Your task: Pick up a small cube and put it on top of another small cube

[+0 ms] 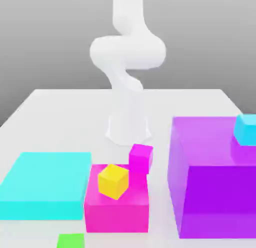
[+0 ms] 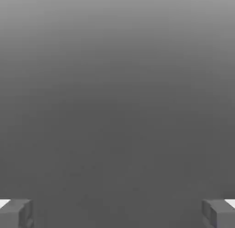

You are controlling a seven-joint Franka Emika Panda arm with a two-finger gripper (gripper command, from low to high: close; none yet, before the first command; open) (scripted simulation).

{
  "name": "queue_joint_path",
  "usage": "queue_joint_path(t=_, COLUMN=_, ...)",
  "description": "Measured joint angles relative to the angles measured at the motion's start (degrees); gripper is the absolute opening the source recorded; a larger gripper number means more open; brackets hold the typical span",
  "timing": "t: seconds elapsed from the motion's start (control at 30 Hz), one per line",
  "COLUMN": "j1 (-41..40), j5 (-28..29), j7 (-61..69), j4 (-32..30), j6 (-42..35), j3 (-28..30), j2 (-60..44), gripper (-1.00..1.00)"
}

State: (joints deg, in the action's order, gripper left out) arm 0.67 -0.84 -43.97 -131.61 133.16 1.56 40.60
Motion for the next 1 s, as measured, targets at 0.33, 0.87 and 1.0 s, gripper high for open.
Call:
queue_joint_path(t=0.33, j1=2.19, j5=-4.03, j7=8.04, j4=0.64, j6=5.68, j3=6.04, j2=-21.11, gripper=0.0)
queue_joint_path(t=0.87, j1=-0.66, j5=-8.58, j7=19.42, j4=1.58, j6=14.77, j3=9.37, j2=-54.05, gripper=0.0)
queue_joint_path(t=1.0, j1=-1.77, j5=-8.18, j7=20.91, j4=1.99, j6=17.84, j3=9.67, j2=-62.03, gripper=0.0)
